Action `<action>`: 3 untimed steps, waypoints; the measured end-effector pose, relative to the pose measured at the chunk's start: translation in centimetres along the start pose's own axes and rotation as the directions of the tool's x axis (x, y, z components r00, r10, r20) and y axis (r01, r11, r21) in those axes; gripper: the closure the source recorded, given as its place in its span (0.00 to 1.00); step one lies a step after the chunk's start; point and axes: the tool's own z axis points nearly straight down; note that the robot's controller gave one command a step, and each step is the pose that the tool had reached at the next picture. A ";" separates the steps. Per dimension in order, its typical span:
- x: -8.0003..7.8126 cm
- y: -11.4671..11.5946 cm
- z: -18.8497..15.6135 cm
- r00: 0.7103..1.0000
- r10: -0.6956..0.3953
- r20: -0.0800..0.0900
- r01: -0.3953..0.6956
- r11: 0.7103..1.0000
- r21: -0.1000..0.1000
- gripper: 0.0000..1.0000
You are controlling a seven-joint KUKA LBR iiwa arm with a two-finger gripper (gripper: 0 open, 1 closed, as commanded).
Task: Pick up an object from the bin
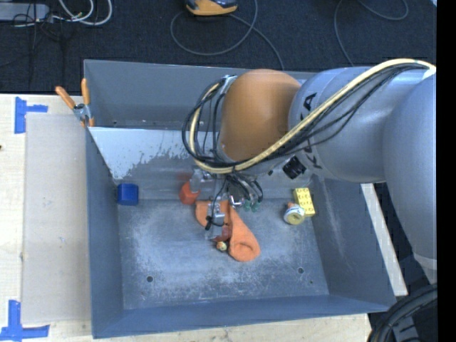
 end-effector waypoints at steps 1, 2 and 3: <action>1.7 -3.3 2.6 1.000 0.003 -0.005 -0.003 1.000 -0.001 0.00; 1.5 -4.1 6.0 0.990 0.139 -0.001 -0.139 0.990 0.000 0.00; 0.6 -7.0 6.6 0.994 -0.110 -0.004 0.110 0.994 -0.003 0.00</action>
Offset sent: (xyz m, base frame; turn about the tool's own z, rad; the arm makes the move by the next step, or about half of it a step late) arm -0.0094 -0.0439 -0.0823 0.1018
